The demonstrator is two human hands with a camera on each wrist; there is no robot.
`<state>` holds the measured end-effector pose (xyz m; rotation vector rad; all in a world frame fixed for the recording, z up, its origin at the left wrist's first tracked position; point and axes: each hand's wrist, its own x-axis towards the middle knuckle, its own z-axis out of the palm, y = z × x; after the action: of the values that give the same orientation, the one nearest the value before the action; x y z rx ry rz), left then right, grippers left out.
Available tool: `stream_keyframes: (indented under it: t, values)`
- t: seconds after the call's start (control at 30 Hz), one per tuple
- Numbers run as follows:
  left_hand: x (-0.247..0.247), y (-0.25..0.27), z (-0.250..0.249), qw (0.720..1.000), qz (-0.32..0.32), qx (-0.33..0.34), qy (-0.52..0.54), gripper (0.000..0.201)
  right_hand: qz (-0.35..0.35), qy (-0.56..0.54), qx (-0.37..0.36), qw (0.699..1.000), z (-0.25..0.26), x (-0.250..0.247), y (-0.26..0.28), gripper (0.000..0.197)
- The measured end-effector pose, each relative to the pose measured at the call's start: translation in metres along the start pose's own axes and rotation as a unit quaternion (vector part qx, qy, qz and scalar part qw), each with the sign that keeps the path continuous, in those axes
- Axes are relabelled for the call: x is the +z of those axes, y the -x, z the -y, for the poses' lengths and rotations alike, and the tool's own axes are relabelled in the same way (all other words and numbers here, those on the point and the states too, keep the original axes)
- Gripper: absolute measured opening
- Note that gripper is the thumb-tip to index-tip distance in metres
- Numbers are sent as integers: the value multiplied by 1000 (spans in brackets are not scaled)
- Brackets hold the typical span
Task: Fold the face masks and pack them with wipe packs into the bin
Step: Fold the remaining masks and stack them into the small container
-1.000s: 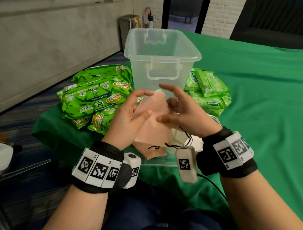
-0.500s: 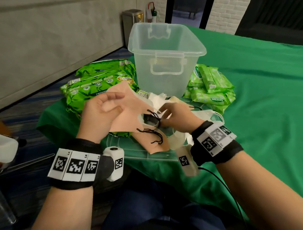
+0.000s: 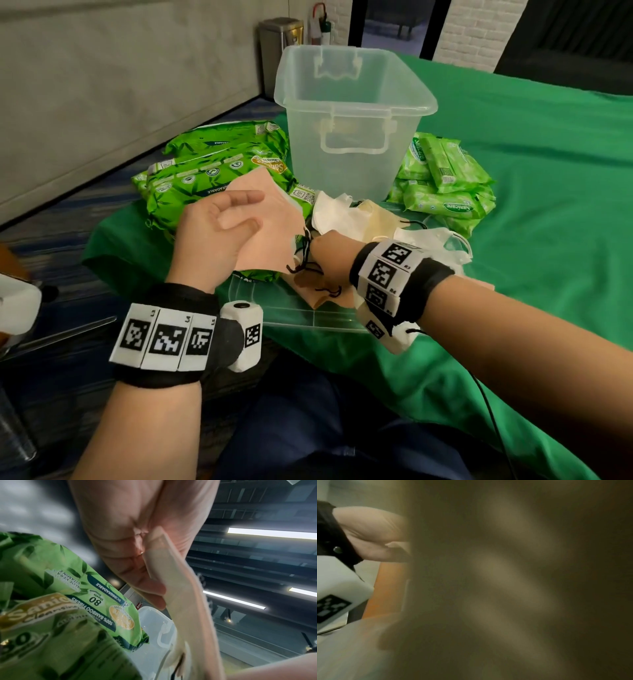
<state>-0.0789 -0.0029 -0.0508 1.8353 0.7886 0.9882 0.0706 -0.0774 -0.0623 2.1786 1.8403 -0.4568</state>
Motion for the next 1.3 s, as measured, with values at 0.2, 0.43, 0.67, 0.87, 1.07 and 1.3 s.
stream_keyframes:
  t: [0.2, 0.43, 0.67, 0.87, 1.07, 1.3]
  values:
    - [-6, 2, 1, 1000, -3, -13, 10, 33, -30, -32, 56, 997, -21, -30, 2, 29]
    - [-5, 2, -1, 999, 1, -26, 25, 36, -22, -6, 126, 992, -60, -47, -20, 47]
    - [-3, 2, 2, 998, 13, -52, 36, 37, -43, -59, 136, 988, -70, -34, -37, 32]
    - [6, 0, -1, 996, 22, -65, 54, 32, -194, -160, 122, 960, -78, -57, -13, 20]
    - [18, -4, -5, 993, 6, -72, 93, 19, -387, -477, -24, 789, -80, -79, 44, 28]
    - [46, -1, -18, 950, 57, -123, 280, 44, -295, -645, -135, 691, -56, -51, 61, 25]
